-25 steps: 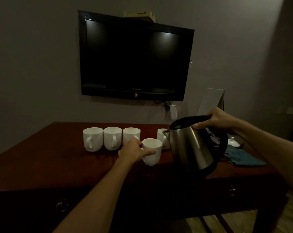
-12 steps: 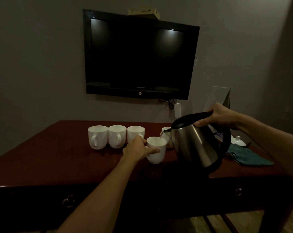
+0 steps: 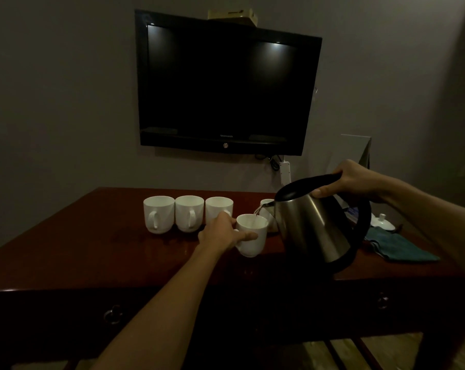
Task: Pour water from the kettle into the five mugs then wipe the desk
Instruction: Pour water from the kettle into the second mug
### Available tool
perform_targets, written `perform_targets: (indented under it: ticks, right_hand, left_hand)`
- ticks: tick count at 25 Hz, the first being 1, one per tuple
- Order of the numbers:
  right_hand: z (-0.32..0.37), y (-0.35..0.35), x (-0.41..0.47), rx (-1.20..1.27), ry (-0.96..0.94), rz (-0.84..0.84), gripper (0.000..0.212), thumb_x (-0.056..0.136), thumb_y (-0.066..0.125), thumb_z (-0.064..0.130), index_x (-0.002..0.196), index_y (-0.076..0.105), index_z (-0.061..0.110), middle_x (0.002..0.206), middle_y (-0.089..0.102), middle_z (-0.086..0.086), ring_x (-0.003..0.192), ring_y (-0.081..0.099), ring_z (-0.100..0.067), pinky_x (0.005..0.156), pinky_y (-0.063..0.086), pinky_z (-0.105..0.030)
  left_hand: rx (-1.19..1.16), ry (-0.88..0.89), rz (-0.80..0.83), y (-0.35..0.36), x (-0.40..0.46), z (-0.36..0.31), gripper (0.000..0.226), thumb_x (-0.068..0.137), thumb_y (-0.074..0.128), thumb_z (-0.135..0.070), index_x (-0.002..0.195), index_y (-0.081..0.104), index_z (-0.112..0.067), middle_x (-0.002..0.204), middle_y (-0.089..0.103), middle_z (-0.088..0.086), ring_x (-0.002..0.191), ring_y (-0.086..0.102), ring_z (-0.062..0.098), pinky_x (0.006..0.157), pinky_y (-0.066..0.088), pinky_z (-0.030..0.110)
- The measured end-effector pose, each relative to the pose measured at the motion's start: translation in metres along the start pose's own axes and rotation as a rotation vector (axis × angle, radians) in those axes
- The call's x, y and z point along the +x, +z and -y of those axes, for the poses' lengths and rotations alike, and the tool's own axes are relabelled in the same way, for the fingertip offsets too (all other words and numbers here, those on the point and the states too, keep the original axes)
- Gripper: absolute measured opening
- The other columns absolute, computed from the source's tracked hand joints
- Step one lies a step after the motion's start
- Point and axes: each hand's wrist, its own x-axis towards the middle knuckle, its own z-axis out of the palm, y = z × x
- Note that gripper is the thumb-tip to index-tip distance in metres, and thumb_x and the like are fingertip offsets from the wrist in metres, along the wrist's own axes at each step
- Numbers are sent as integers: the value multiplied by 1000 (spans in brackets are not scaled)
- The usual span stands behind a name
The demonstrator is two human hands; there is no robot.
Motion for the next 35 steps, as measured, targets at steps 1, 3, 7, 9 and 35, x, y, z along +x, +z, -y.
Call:
perform_targets:
  ticks: [1, 3, 7, 9, 35]
  right_hand:
    - [-1, 0, 0, 4, 1, 0, 37, 67, 84, 33, 62, 65, 1, 46, 50, 2, 39, 46, -9, 41, 34, -19]
    - [-1, 0, 0, -2, -6, 0, 52, 62, 84, 39, 73, 67, -9, 50, 49, -3, 41, 46, -11, 41, 35, -20]
    - [3, 0, 1, -17, 0, 17, 50, 58, 82, 44, 71, 67, -2, 53, 50, -3, 43, 46, -11, 42, 36, -21]
    - [6, 1, 1, -33, 5, 23, 43, 60, 80, 42, 68, 65, 3, 53, 52, -1, 43, 47, -8, 43, 36, -19]
    - [10, 2, 0, -9, 7, 37, 32, 70, 83, 32, 62, 64, 7, 46, 48, 2, 41, 44, -10, 41, 35, -19]
  left_hand:
    - [0, -1, 0, 0, 0, 0, 53, 62, 78, -65, 86, 59, -23, 85, 65, -6, 86, 62, 16, 79, 53, 44]
    - [-7, -9, 2, 0, 0, 0, 54, 62, 78, -65, 88, 59, -22, 85, 65, -6, 87, 62, 17, 81, 53, 47]
    - [-6, -12, 10, 0, 0, -1, 55, 63, 78, -65, 90, 59, -21, 86, 64, -6, 88, 62, 17, 83, 53, 48]
    - [-5, -20, 14, 0, -1, -2, 55, 64, 78, -64, 93, 58, -22, 90, 64, -5, 91, 61, 18, 84, 52, 48]
    - [-10, -46, -19, 2, -5, -6, 61, 64, 78, -65, 103, 58, -22, 105, 66, -6, 99, 60, 18, 85, 51, 46]
